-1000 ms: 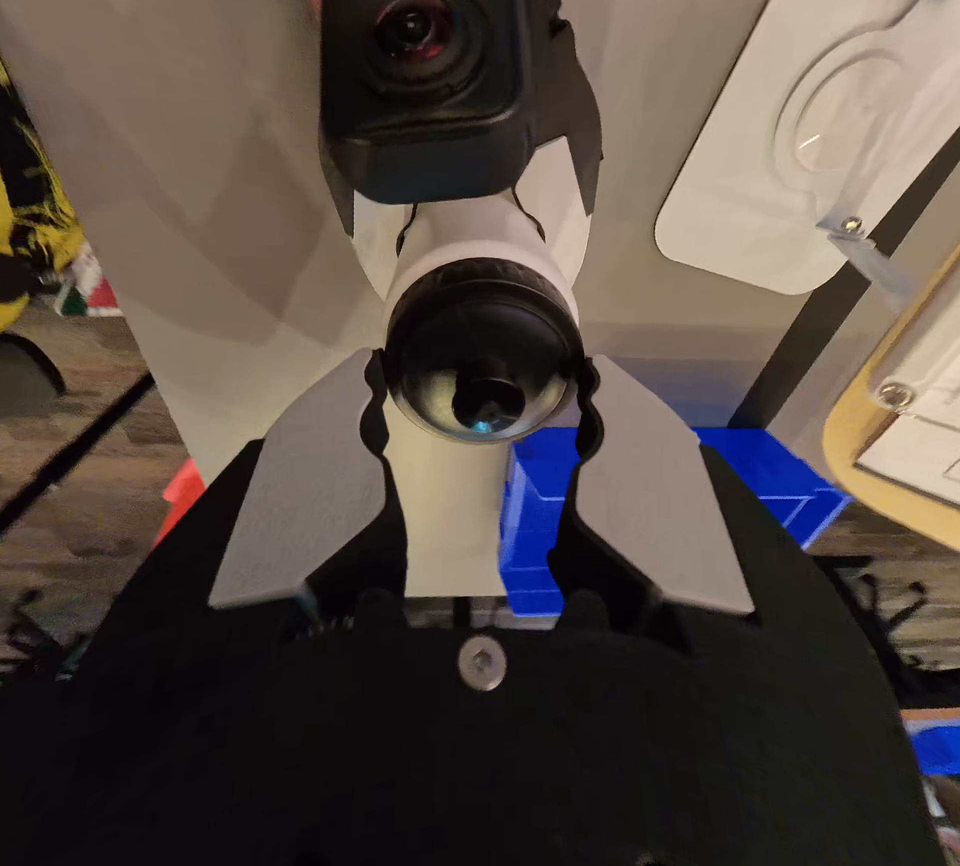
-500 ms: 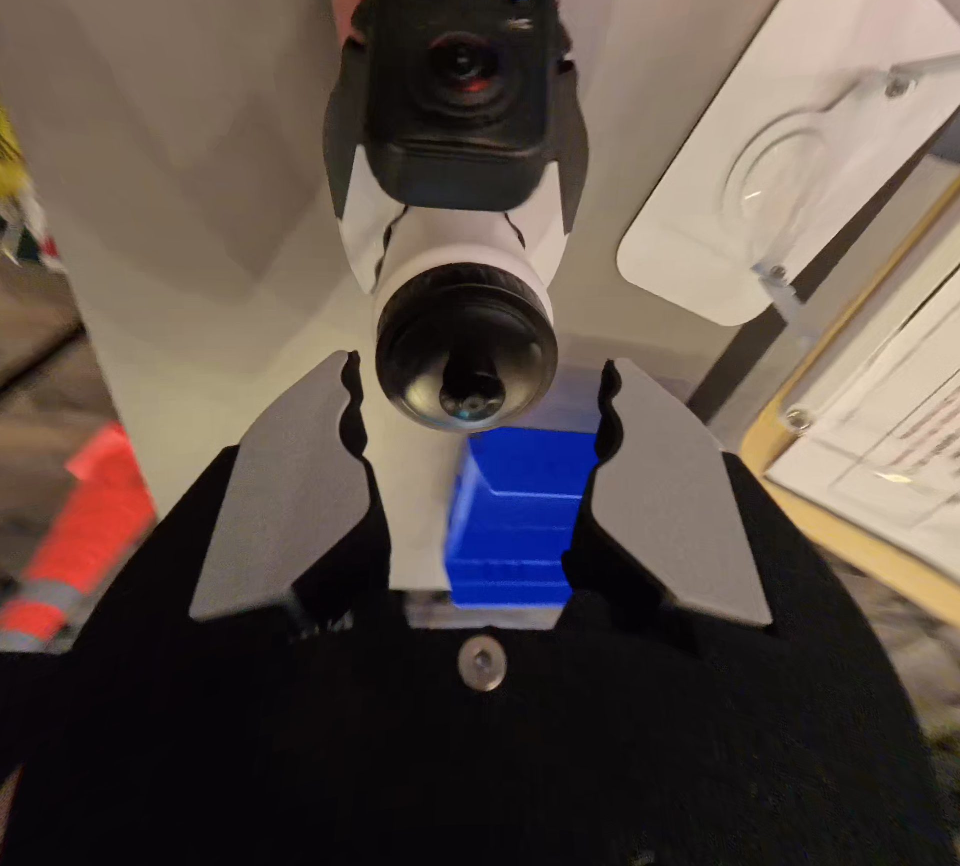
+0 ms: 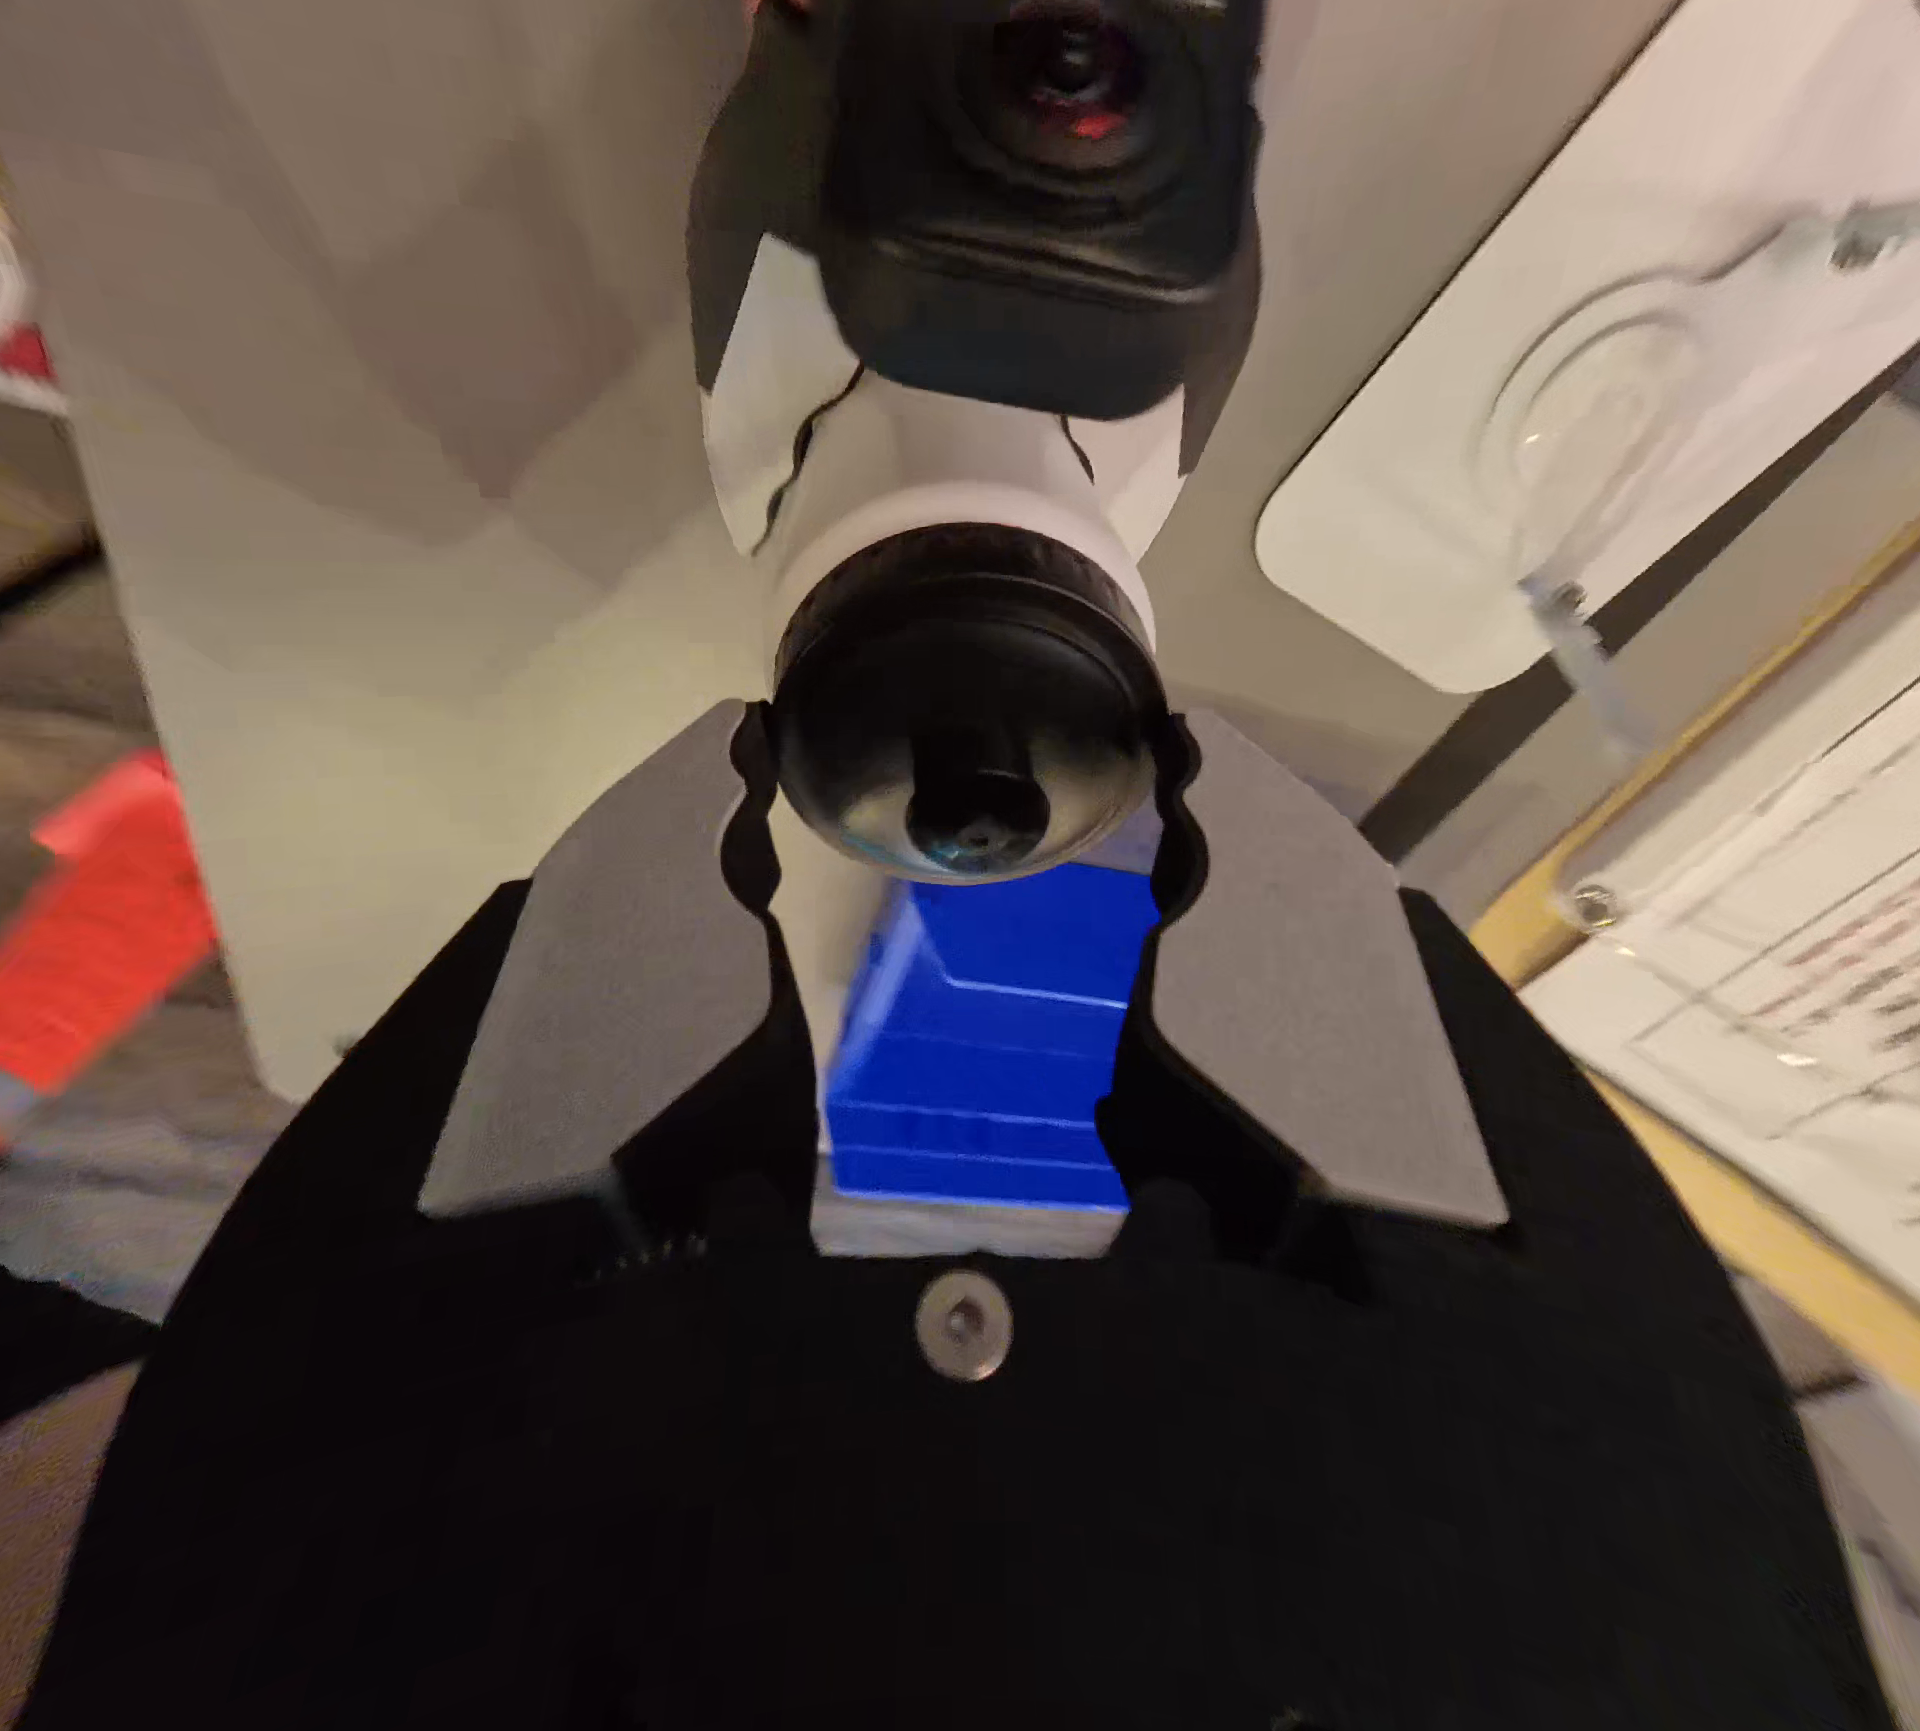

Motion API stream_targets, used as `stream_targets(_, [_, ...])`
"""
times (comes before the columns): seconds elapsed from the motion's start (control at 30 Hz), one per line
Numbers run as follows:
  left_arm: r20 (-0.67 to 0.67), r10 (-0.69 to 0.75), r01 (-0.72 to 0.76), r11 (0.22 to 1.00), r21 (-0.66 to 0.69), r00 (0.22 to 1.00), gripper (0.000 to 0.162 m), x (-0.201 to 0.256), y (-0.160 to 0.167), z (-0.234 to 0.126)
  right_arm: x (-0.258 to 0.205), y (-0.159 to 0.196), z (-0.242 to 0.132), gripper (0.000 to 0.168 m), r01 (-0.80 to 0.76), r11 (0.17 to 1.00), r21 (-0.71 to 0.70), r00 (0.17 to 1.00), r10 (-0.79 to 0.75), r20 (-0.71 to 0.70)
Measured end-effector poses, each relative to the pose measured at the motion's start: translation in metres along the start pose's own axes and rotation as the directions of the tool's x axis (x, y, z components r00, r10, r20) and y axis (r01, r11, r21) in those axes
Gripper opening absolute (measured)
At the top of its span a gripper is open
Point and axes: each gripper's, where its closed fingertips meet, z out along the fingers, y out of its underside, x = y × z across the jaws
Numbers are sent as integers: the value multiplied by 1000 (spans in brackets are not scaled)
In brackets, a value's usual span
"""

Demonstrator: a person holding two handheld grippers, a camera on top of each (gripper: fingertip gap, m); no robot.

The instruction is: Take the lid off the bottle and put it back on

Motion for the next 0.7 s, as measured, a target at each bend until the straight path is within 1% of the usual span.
stream_targets(0.1, [1, 1, -1, 1000, -1, 1000, 101, 0, 0, 0, 2, 2, -1, 71, 212, 971, -112, 975, -218, -50])
stream_targets(0.17, [0, 0, 0, 1000, 1, 1000, 101, 0, 0, 0, 3, 2, -1, 72, 257, 953, -160, 961, -270, -63])
stream_targets(0.2, [-1, -1, 1, 1000, 1, 1000, 101, 0, 0, 0, 3, 2, 0, 72, 251, 955, -161, 962, -264, -66])
stream_targets(0.27, [-3, -1, 1, 1000, 2, 1000, 101, 0, 0, 0, 2, -3, 1, 73, 165, 982, -95, 984, -171, -56])
stream_targets(0.3, [-3, 0, 0, 1000, 1, 1000, 101, 0, 0, 0, 1, -6, 1, 85, 97, 994, -50, 994, -99, -43])
stream_targets(0.33, [-2, -1, 1, 1000, 2, 1000, 101, 0, 0, 0, 2, -6, 1, 88, 19, 1000, -19, 999, -20, -37])
stream_targets(0.4, [-3, -2, 2, 1000, 4, 1000, 101, 0, 0, -1, 7, -3, -1, 94, -149, 988, 29, 988, 150, -45])
stream_targets(0.43, [-3, -2, 2, 1000, 5, 1000, 101, 0, 0, 0, 5, -4, -2, 97, -216, 974, 66, 976, 218, -18])
stream_targets(0.47, [-3, -1, 1, 1000, 5, 1000, 101, 0, 0, 0, 1, -6, -2, 94, -268, 958, 103, 963, 267, 23])
stream_targets(0.5, [-2, -1, 2, 1000, 5, 1000, 101, 0, 0, 0, 0, -8, -2, 87, -310, 942, 132, 951, 306, 49])
stream_targets(0.53, [-2, -2, 2, 1000, 6, 1000, 101, 0, 0, 0, -1, -8, -2, 80, -343, 928, 148, 939, 336, 67])
stream_targets(0.6, [-1, -2, 2, 1000, 4, 1000, 101, 0, 0, 0, 1, -6, 1, 73, -359, 922, 146, 933, 353, 65])
stream_targets(0.7, [1, -4, 4, 1000, 5, 1000, 101, 0, 0, 0, 1, -6, 1, 72, -300, 945, 134, 954, 295, 52])
